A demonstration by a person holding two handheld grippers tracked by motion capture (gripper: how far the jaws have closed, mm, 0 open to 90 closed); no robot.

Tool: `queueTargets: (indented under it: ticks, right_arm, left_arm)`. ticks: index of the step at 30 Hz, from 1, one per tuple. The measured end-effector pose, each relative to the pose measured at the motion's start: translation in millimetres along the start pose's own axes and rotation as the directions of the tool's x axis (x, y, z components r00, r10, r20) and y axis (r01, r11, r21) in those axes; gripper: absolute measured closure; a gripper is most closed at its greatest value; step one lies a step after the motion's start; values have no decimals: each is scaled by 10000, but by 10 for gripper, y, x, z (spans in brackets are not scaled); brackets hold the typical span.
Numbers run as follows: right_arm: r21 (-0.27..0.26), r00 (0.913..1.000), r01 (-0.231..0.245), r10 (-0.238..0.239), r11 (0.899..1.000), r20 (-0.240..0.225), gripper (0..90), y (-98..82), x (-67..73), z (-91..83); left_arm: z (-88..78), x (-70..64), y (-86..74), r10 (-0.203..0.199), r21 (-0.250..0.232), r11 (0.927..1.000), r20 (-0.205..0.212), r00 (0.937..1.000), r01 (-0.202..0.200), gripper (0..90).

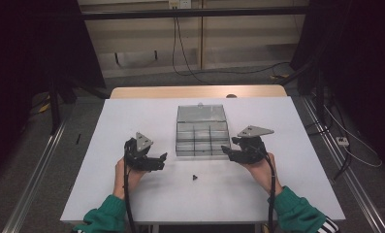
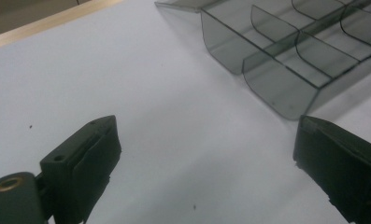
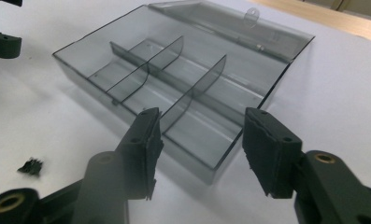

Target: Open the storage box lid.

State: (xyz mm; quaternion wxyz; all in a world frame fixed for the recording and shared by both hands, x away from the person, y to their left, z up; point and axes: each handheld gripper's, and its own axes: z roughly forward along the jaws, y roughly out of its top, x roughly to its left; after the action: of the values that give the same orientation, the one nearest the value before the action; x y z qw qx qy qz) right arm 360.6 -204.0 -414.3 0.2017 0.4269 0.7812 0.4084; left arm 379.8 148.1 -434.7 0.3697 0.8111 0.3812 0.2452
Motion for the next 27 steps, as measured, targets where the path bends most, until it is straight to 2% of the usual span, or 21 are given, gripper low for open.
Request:
queueTargets:
  ticks: [6, 11, 21, 27]
  right_arm:
    - [300, 9997, 156, -149, 9994, -218, 355, -85, 61, -36]
    - [516, 9984, 352, -329, 9980, -450, 283, -153, 110, -66]
    - [743, 9933, 570, -491, 9956, -1044, 136, -255, 171, -107]
    - [821, 9891, 713, -599, 9941, -1345, 87, -271, 234, -85]
  left_arm:
    - [-124, -57, -104, 280, 93, 9996, -76, 9996, -280, 47]
    - [-209, -69, -187, 255, 82, 9996, 23, 9997, -256, 24]
    - [-353, -118, -336, 405, 180, 9990, -77, 9992, -403, 8]
    - [-404, -141, -407, 463, 206, 9987, -78, 9989, -461, 8]
